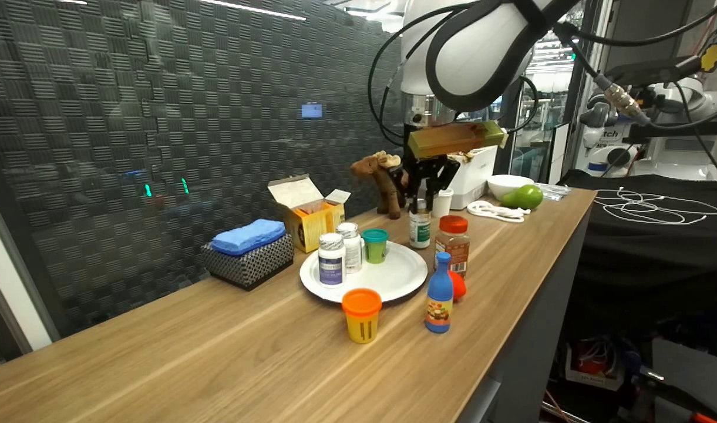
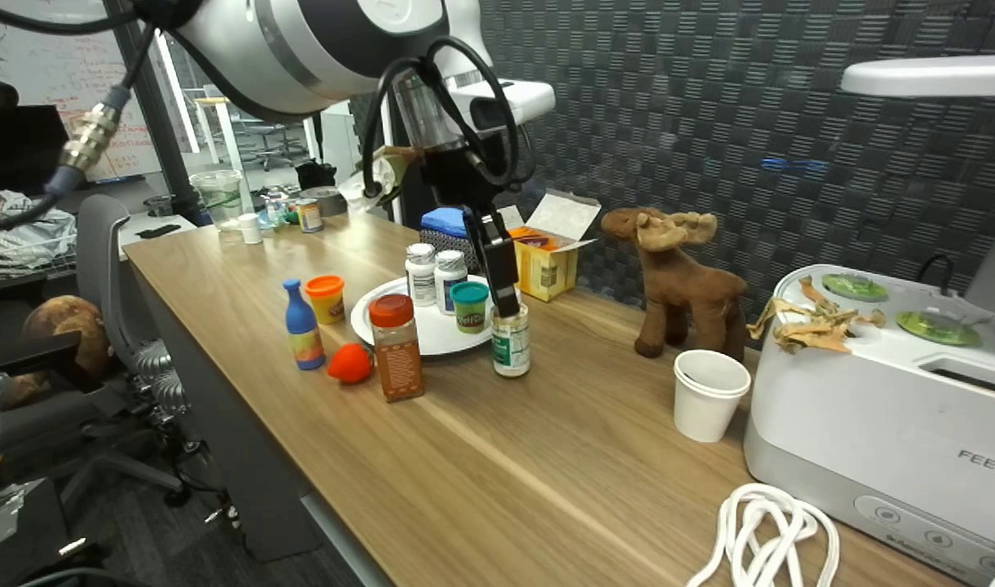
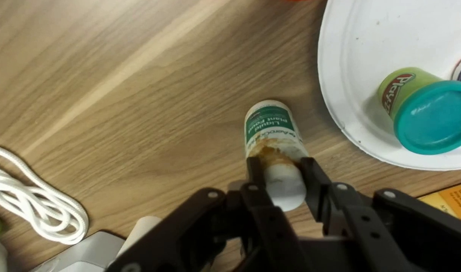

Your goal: Pick up all the items surrounding the white plate and arrange them on the plate

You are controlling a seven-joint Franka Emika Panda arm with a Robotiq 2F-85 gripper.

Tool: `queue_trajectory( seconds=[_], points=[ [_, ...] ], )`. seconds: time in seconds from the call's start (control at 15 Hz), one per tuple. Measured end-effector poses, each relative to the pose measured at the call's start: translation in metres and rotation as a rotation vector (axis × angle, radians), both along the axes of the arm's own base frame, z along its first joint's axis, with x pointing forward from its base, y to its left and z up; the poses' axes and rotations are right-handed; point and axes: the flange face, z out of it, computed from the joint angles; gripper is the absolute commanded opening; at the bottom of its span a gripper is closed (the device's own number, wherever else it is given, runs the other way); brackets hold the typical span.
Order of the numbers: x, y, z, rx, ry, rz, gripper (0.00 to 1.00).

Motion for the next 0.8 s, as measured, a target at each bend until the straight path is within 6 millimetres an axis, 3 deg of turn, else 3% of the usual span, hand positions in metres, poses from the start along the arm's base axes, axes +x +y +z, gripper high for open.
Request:
queue_trajectory(
  seconds=[0.27,0.53,0.8],
  points=[
    [-0.001,0.017,0.030,-0.035,-0.043,0.043,0.08],
    [-0.013,0.048,0.065,-0.103,-0.053,0.086,0.08],
    [-0.024,0.086,0.074,-0.102,-0.046,0.138,0.08]
  ],
)
